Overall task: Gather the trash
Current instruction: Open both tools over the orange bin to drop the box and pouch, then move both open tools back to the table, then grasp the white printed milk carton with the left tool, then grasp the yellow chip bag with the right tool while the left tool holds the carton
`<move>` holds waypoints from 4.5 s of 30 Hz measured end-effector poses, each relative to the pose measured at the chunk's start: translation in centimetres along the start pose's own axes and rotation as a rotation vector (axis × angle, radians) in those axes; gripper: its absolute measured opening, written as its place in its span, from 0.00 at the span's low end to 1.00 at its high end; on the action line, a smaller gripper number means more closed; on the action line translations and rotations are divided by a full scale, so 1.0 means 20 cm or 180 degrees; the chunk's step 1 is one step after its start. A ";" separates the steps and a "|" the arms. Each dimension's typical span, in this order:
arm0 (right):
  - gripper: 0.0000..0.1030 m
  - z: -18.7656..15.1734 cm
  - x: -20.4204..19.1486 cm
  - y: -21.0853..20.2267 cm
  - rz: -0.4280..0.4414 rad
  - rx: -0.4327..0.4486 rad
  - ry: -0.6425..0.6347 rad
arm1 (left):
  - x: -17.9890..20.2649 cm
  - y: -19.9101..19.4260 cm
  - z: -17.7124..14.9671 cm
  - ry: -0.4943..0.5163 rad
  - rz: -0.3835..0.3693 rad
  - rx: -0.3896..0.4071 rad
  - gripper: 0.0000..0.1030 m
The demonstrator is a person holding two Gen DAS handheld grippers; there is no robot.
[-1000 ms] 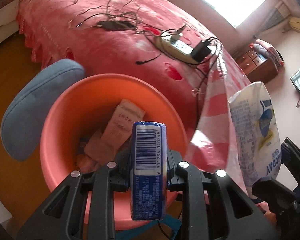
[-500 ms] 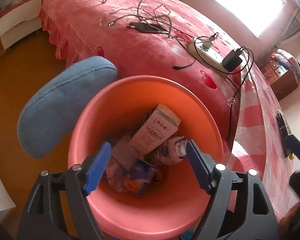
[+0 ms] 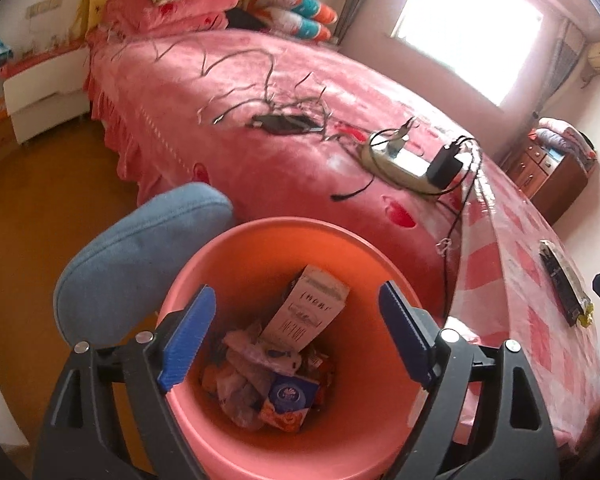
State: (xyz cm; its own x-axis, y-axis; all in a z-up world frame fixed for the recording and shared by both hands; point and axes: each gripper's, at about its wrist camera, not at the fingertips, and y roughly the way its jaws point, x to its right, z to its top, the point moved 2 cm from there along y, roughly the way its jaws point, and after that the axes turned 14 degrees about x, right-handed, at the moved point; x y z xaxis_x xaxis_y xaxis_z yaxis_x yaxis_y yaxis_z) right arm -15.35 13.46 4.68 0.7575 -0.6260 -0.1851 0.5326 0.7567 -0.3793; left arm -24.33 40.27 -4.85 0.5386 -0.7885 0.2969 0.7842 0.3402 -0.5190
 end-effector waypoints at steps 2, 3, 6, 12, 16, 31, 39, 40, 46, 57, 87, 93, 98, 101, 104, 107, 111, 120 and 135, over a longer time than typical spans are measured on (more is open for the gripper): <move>0.95 -0.01 0.02 -0.03 -0.0017 0.0021 -0.0004 | 0.03 -0.02 0.00 0.0074 -0.0058 0.0075 0.82; 0.95 -0.01 0.03 -0.04 -0.0024 0.0037 0.0012 | 0.05 -0.03 0.00 0.0101 -0.0080 0.0099 0.82; 0.95 -0.02 0.06 -0.08 -0.0058 0.0077 0.0022 | 0.09 -0.05 0.01 0.0115 -0.0171 0.0146 0.82; 0.95 -0.05 0.11 -0.14 -0.0193 0.0094 0.0021 | 0.18 -0.10 0.04 0.0183 -0.0277 0.0224 0.82; 0.95 -0.06 0.15 -0.17 -0.0236 0.0111 0.0056 | 0.25 -0.10 0.05 0.0226 -0.0210 0.0094 0.82; 0.95 -0.09 0.30 -0.33 -0.0538 0.0278 0.0012 | 0.53 -0.07 -0.04 0.0361 -0.0276 -0.0464 0.82; 0.95 -0.09 0.40 -0.43 -0.0578 0.0343 0.0096 | 0.71 -0.11 -0.06 0.0532 -0.0391 -0.0459 0.82; 0.95 -0.09 0.41 -0.44 -0.0586 0.0351 0.0108 | 0.74 -0.11 -0.07 0.0560 -0.0398 -0.0470 0.82; 0.95 -0.09 0.49 -0.51 -0.0752 0.0448 0.0103 | 0.89 -0.12 -0.12 0.0755 -0.0414 -0.0530 0.82; 0.95 -0.09 0.69 -0.64 -0.1083 0.0488 0.0203 | 1.14 -0.14 -0.20 0.0989 -0.0482 -0.0685 0.82; 0.95 -0.11 1.38 -0.78 -0.0870 0.0316 0.1417 | 1.76 -0.10 -0.15 0.0538 -0.1057 -0.1111 0.82; 0.94 -0.08 1.37 -0.67 -0.0785 0.0185 0.1397 | 1.92 0.10 -0.12 0.0496 -0.0994 -0.1142 0.82; 0.79 -0.08 1.36 -0.61 -0.0853 0.0051 0.1257 | 1.97 0.28 -0.11 0.0476 -0.0815 -0.1177 0.82; 0.78 -0.10 1.37 -0.58 -0.0831 -0.0023 0.1263 | 1.96 0.35 -0.13 0.0447 -0.0706 -0.1241 0.82; 0.78 -0.10 1.37 -0.55 -0.0816 -0.0085 0.1242 | 1.96 0.39 -0.15 0.0426 -0.0704 -0.1289 0.82; 0.78 -0.10 1.37 -0.52 -0.0826 -0.0130 0.1212 | 1.97 0.42 -0.16 0.0477 -0.0684 -0.1288 0.81; 0.78 -0.11 1.36 -0.47 -0.0900 -0.0205 0.1106 | 1.98 0.44 -0.16 0.0605 -0.0597 -0.1220 0.70; 0.78 -0.13 1.36 -0.38 -0.1005 -0.0329 0.1043 | 1.97 0.45 -0.15 0.0580 -0.0708 -0.1167 0.58; 0.54 -0.13 1.32 -0.32 -0.1226 -0.0455 0.0814 | 1.86 0.41 -0.11 0.0394 -0.0992 -0.1188 0.54</move>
State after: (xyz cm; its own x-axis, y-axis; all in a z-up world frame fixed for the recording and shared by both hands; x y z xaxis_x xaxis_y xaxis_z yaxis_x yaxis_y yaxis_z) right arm 0.22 -8.50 -0.12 0.3889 -0.8954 -0.2170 0.6853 0.4385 -0.5814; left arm 1.56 12.60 0.25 0.2378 -0.8860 0.3980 0.7260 -0.1100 -0.6788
